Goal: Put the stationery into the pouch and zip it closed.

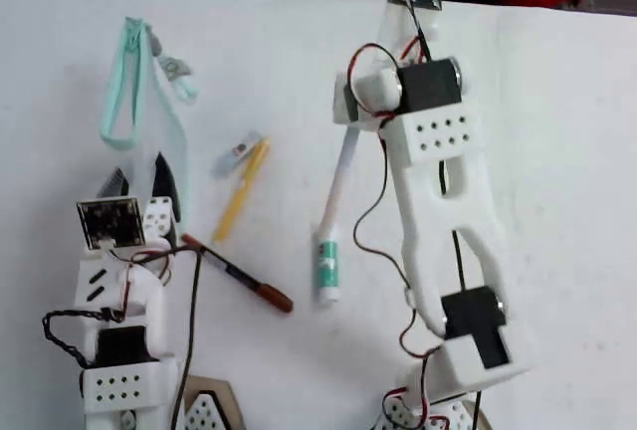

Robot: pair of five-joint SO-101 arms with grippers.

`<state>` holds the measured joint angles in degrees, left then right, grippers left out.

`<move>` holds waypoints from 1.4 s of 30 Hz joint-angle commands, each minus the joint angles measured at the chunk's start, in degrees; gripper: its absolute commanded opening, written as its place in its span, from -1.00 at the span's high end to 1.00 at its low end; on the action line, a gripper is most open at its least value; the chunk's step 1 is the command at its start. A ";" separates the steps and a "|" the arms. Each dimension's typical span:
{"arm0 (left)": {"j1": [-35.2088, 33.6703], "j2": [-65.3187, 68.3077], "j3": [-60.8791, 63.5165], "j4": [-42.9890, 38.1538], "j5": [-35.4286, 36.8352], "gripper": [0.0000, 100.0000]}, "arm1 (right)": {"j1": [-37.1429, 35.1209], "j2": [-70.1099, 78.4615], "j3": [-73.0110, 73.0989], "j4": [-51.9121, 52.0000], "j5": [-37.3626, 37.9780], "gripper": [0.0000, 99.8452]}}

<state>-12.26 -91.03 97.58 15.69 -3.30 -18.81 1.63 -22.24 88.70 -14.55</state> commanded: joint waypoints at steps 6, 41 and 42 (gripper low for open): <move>0.84 0.57 -0.26 0.79 -0.18 0.72 | -0.13 -21.93 21.27 -15.08 1.05 0.96; 0.92 0.57 -0.26 0.79 -0.18 0.72 | -0.40 -89.10 85.36 -74.24 0.79 0.97; 0.92 0.57 -0.26 0.79 -0.09 0.72 | -0.40 -90.15 85.36 -74.33 0.79 0.97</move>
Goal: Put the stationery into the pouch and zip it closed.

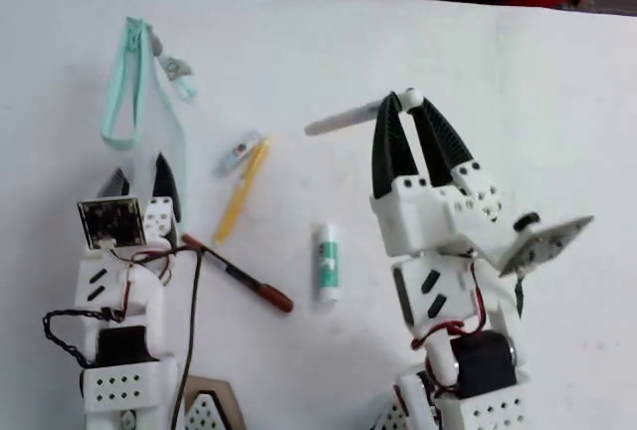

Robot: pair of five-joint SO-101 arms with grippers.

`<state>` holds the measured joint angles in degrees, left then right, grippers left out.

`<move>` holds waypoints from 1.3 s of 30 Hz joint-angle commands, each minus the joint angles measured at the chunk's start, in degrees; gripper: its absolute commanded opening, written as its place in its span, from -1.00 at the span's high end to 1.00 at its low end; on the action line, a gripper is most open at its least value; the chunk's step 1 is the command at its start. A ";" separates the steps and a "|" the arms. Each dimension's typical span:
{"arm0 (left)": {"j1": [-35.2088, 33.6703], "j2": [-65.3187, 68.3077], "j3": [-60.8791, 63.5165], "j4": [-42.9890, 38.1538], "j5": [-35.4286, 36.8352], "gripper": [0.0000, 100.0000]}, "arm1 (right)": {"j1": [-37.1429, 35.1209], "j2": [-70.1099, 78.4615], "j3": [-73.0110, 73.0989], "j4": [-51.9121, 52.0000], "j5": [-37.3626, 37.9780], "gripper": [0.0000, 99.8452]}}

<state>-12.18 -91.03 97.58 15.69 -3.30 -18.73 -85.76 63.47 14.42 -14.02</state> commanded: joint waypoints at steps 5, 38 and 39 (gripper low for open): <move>5.32 0.31 -0.26 2.20 -0.18 0.72 | -3.38 -6.11 -0.35 -2.07 0.62 0.97; 15.08 0.31 -0.26 4.92 -9.76 0.72 | -19.74 14.20 -0.88 -18.07 10.29 0.97; 15.08 0.31 -0.26 4.92 -9.76 0.72 | -20.88 14.81 -0.88 -17.89 10.29 0.97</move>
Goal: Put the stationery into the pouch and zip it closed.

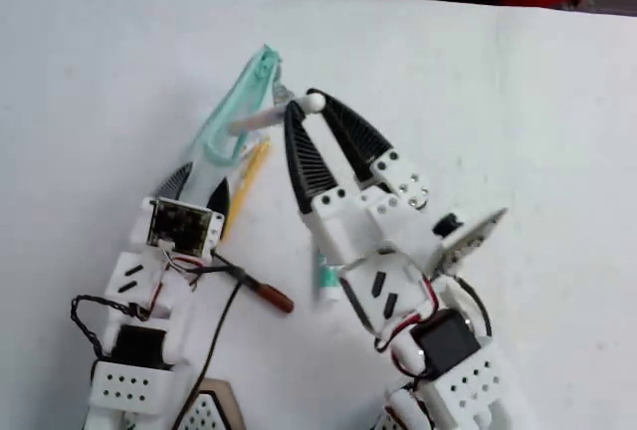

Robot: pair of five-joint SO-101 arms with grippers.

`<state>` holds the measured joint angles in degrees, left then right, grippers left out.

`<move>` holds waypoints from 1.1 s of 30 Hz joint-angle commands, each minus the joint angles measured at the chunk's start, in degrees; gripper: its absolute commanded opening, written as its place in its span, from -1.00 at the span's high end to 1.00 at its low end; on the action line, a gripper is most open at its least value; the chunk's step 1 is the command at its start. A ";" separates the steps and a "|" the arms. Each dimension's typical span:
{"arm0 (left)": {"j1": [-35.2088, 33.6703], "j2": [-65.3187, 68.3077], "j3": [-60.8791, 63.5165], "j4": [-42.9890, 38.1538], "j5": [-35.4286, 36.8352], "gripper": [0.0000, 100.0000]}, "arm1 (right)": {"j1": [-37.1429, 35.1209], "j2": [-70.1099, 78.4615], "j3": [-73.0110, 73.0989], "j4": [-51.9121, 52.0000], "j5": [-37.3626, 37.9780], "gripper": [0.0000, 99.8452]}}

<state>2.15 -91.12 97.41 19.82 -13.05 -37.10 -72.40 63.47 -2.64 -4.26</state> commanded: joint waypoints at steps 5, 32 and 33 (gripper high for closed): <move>0.75 0.40 -0.09 0.79 0.00 0.72 | -5.85 5.05 -0.70 -0.66 0.97 0.97; 0.75 0.40 -0.09 0.62 0.00 0.72 | -6.02 13.85 -1.93 -0.57 4.22 0.92; 0.75 0.40 -0.09 0.62 0.00 0.72 | -6.02 13.85 -1.93 -0.22 4.22 0.88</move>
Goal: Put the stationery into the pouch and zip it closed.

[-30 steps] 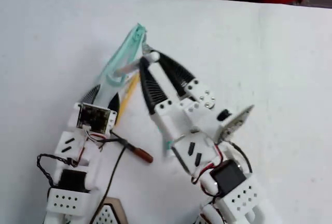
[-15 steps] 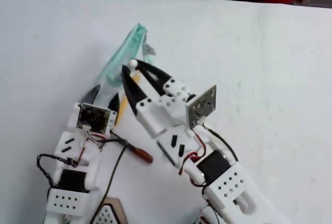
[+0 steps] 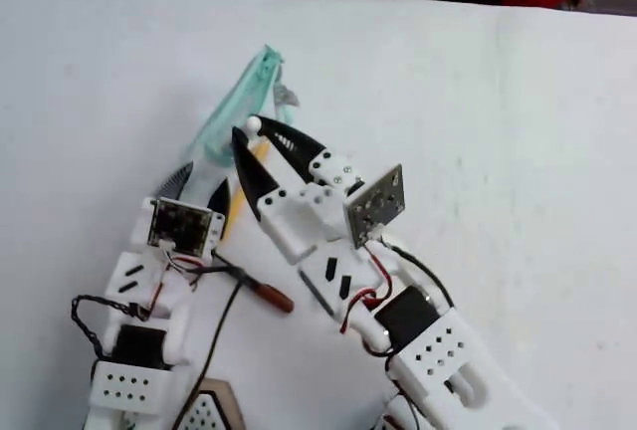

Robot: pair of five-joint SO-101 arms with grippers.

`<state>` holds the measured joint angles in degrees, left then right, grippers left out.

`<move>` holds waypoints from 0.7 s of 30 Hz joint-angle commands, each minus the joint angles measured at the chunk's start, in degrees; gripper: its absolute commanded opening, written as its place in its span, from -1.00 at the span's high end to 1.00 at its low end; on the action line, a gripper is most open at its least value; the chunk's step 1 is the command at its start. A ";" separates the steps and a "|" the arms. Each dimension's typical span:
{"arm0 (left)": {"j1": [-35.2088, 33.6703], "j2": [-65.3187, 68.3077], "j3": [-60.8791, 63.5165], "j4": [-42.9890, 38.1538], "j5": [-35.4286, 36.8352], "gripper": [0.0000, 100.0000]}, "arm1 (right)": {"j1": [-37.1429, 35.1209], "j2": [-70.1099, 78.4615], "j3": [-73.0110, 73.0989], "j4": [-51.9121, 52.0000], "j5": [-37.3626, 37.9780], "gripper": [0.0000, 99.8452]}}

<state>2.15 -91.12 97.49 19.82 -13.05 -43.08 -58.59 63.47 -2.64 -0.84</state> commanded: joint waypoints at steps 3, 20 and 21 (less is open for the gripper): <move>0.75 0.40 -0.18 0.70 0.00 0.72 | -0.04 0.04 -2.29 2.77 0.79 0.69; 0.75 0.40 -0.18 0.70 -0.09 0.72 | 0.22 -0.31 -2.29 3.21 0.79 0.95; 0.75 0.40 -0.18 0.70 -0.09 0.72 | 0.22 -0.31 -2.29 3.21 0.79 0.95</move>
<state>2.15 -91.12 97.49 19.82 -13.05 -42.99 -58.59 63.47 0.62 -0.66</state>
